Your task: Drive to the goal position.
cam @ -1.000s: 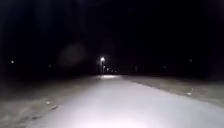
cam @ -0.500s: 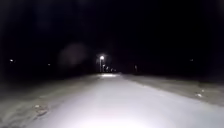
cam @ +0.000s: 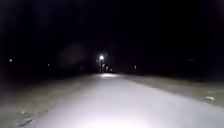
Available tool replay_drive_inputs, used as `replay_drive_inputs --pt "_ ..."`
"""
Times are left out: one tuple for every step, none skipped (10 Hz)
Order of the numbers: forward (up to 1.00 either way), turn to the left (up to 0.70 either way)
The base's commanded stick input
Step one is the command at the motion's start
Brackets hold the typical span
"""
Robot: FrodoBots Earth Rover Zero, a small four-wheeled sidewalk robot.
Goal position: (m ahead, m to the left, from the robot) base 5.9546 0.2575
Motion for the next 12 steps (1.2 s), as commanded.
replay_drive_inputs --pt "0.7 0.0" --pt "0.7 0.0" --pt "0.7 0.0" --pt "0.7 0.0" --pt "0.7 0.0" --pt "0.7 0.0" --pt "0.7 0.0" --pt "0.7 0.0" --pt "0.7 0.0" --pt "0.7 0.0" --pt "0.7 0.01" --pt "0.7 0.14"
